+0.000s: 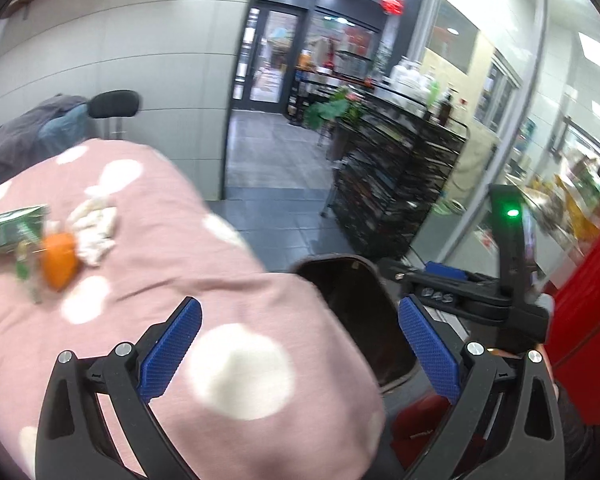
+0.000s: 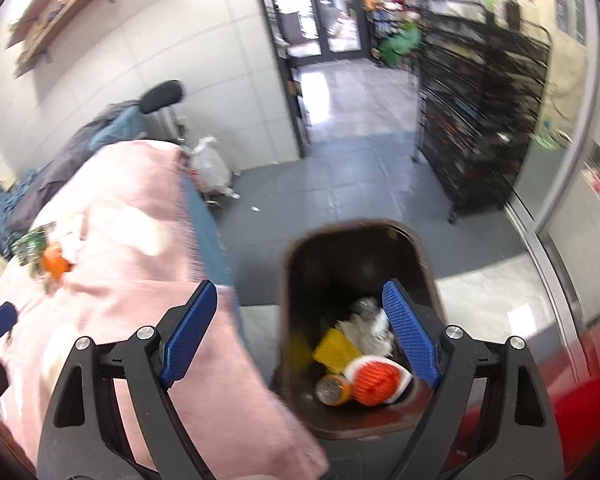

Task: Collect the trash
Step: 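Move both tools back over the carton, snack bag and tissues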

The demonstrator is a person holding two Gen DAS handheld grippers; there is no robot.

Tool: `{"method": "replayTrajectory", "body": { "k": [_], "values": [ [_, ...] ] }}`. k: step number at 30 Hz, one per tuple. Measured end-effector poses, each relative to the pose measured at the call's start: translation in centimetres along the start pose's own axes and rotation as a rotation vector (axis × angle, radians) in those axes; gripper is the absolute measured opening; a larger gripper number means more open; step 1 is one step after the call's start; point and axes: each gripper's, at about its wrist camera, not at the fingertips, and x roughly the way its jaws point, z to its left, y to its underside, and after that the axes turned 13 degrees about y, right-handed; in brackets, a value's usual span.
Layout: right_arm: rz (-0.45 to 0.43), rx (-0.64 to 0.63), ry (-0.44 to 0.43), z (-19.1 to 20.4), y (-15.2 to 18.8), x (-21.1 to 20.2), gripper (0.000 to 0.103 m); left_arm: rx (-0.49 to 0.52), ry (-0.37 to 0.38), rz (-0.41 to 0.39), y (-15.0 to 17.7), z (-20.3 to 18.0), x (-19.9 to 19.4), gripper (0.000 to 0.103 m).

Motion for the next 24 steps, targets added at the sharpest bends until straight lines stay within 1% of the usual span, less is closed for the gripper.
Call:
{"method": "replayTrajectory", "body": {
  "k": [5, 9, 13, 18, 24],
  "values": [
    [-0.048, -0.09, -0.093, 4.6, -0.5, -1.6, 0.086, -0.064, -0.095, -0.042, 0.6, 3.6, -2.8, 0.097],
    [-0.056, -0.165, -0.154, 8.2, -0.6, -2.3, 0.086, -0.142, -0.145, -0.073, 1.2, 6.8, -5.1, 0.097],
    [-0.052, -0.232, -0.209, 12.1, -0.2, -2.9, 0.086, -0.18, -0.204, -0.089, 1.8, 9.0, -7.0, 0.097],
    [-0.05, -0.293, -0.252, 15.3, 0.0, -3.6, 0.086, -0.236, -0.255, -0.114, 2.9, 12.1, -9.5, 0.097],
    [-0.043, -0.351, -0.288, 18.5, -0.2, -3.8, 0.086, -0.287, -0.303, -0.127, 3.8, 14.7, -11.6, 0.097]
  ]
}}
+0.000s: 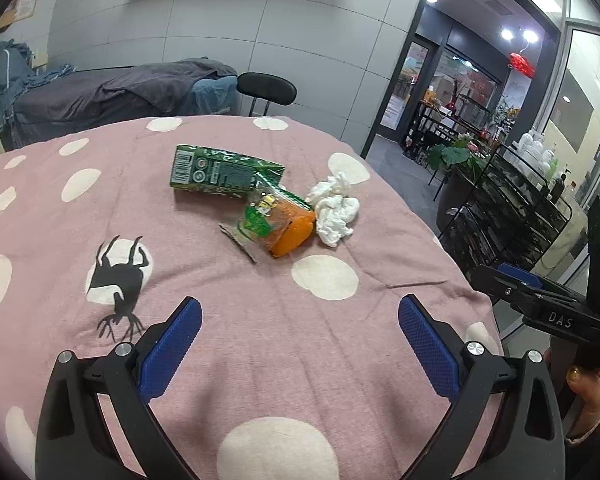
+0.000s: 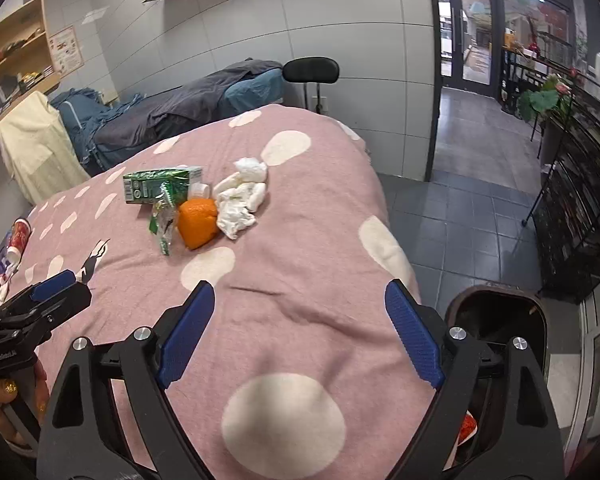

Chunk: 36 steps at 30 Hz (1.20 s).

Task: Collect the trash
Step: 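Move both tools back over the carton, snack bag and tissues, then grasp the green snack bag with the left tool while the right tool grasps the crumpled tissues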

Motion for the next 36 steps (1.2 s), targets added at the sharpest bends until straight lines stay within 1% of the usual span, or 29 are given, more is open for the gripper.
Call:
{"method": "replayTrajectory", "body": {
  "k": [3, 8, 16, 31, 36],
  "values": [
    [0.013, -0.022, -0.013, 1.1, -0.5, 0.3, 0.086, -0.02, -0.015, -0.005, -0.2, 1.1, -0.5, 0.097],
    [0.016, -0.05, -0.029, 2.6, -1.3, 0.8, 0.086, -0.026, -0.031, -0.012, -0.7, 2.3, -1.0, 0.097],
    [0.027, -0.073, -0.047, 4.2, -2.6, 1.6, 0.086, -0.044, -0.035, -0.011, -1.2, 3.8, -1.0, 0.097],
    [0.039, -0.089, -0.05, 5.5, -4.3, 3.2, 0.086, -0.06, -0.029, -0.014, -2.2, 5.1, -0.8, 0.097],
    [0.04, -0.12, -0.051, 6.4, -5.2, 4.0, 0.086, -0.076, -0.023, -0.011, -2.8, 5.8, -0.4, 0.096]
  ]
}}
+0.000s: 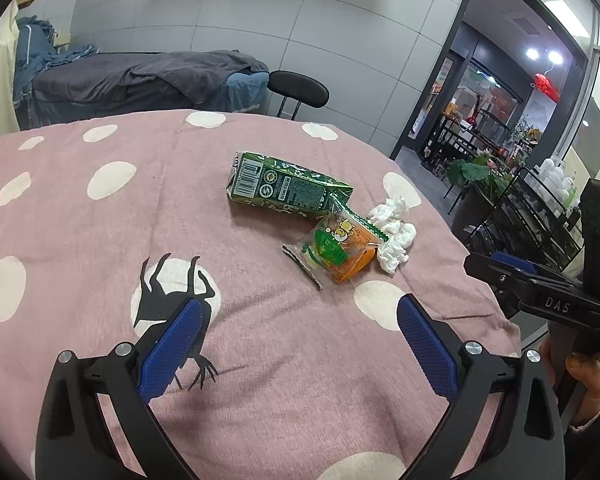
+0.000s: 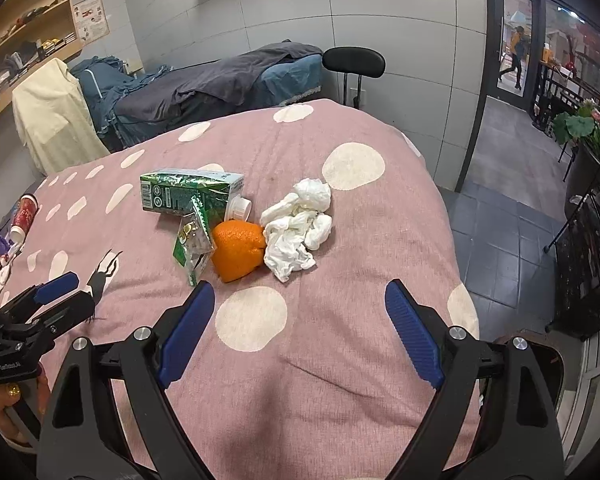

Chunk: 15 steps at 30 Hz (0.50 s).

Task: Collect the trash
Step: 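Grasp the green snack bag with the left tool while the right tool grasps the crumpled tissues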

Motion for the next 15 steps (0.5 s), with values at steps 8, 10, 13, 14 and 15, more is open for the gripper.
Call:
{"method": "replayTrajectory", "body": {
  "k": [8, 10, 13, 14, 15],
  "values": [
    [0.061, -0.113, 0.037, 2.4, -2.5, 4.3, 0.084, 0.003, 0.014, 0.022, -0.6, 0.2, 1.1, 0.093],
    [0.078, -0.135, 0.05, 2.7, -3.1, 5.5, 0.078, 0.016, 0.015, 0.037, -0.7, 0.0, 1.6, 0.093],
    [0.121, -0.152, 0.053, 3.0, -4.1, 7.7, 0.076, 0.033, 0.015, 0.072, -0.9, -0.1, 3.0, 0.091],
    [0.138, -0.153, 0.055, 3.1, -4.4, 8.5, 0.074, 0.039, 0.018, 0.084, -1.0, -0.2, 3.5, 0.091],
    [0.151, -0.146, 0.058, 3.1, -4.6, 9.1, 0.073, 0.046, 0.02, 0.096, -1.1, -0.3, 4.0, 0.089]
  ]
}}
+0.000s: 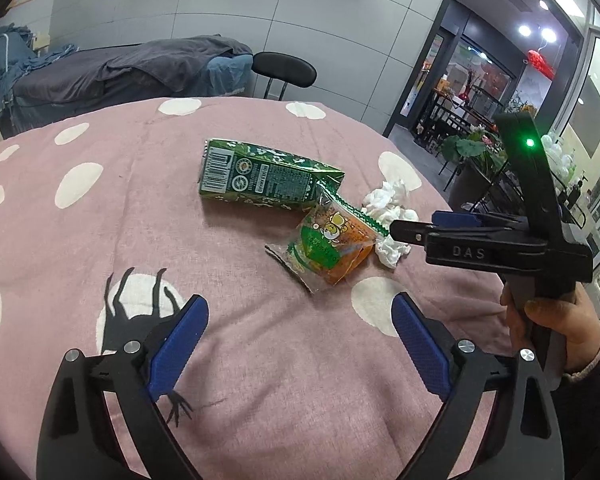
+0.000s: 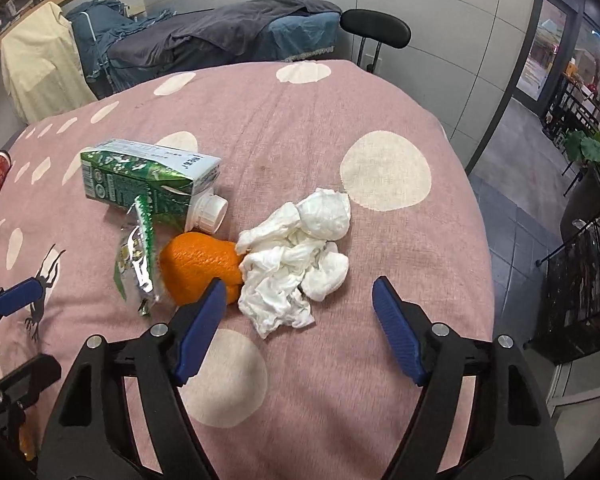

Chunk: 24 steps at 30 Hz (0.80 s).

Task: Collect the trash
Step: 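Grasp the green snack bag with the left tool while the right tool grasps the crumpled tissues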

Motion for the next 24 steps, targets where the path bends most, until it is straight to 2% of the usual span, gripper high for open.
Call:
{"method": "replayTrajectory", "body": {
  "k": [3, 6, 9, 11, 12, 13, 16, 19, 20, 24],
  "values": [
    [0.061, 0.008, -0.01, 0.0, -0.4, 1.7, 0.067, 0.043, -0.009, 0.04, -0.8, -0.5, 1.9, 0.085],
    [0.057, 0.0, 0.001, 0.2, -0.6, 2.2, 0.065, 0.079, -0.022, 0.089, -1.8, -0.8, 4.2, 0.079],
    [0.05, -0.026, 0.027, 0.7, -0.7, 2.3, 0.054, 0.094, -0.041, 0.13, -2.7, -0.8, 6.2, 0.069],
    [0.054, -0.045, 0.014, 1.1, -0.6, 2.4, 0.038, 0.101, -0.04, 0.152, -3.0, -0.9, 7.2, 0.064],
    [0.058, -0.05, 0.011, 1.2, -0.5, 2.5, 0.037, 0.104, -0.046, 0.156, -3.2, -1.0, 7.5, 0.06],
    [0.052, -0.054, 0.018, 1.3, -0.5, 2.5, 0.035, 0.102, -0.054, 0.157, -3.3, -0.9, 7.7, 0.051],
    [0.037, -0.035, -0.001, 0.7, -0.3, 2.0, 0.027, 0.076, -0.039, 0.152, -3.4, -0.4, 7.5, 0.036],
    [0.021, 0.005, -0.035, -0.1, -0.1, 1.2, 0.022, 0.063, -0.03, 0.125, -3.0, -0.2, 6.7, 0.034],
    [0.014, 0.013, -0.04, -0.2, 0.0, 0.9, 0.013, 0.055, -0.024, 0.115, -2.8, -0.3, 6.4, 0.034],
    [-0.022, 0.047, -0.056, -0.8, 0.9, -0.9, 0.013, 0.048, -0.016, 0.069, -2.2, -0.8, 4.9, 0.033]
  ]
}}
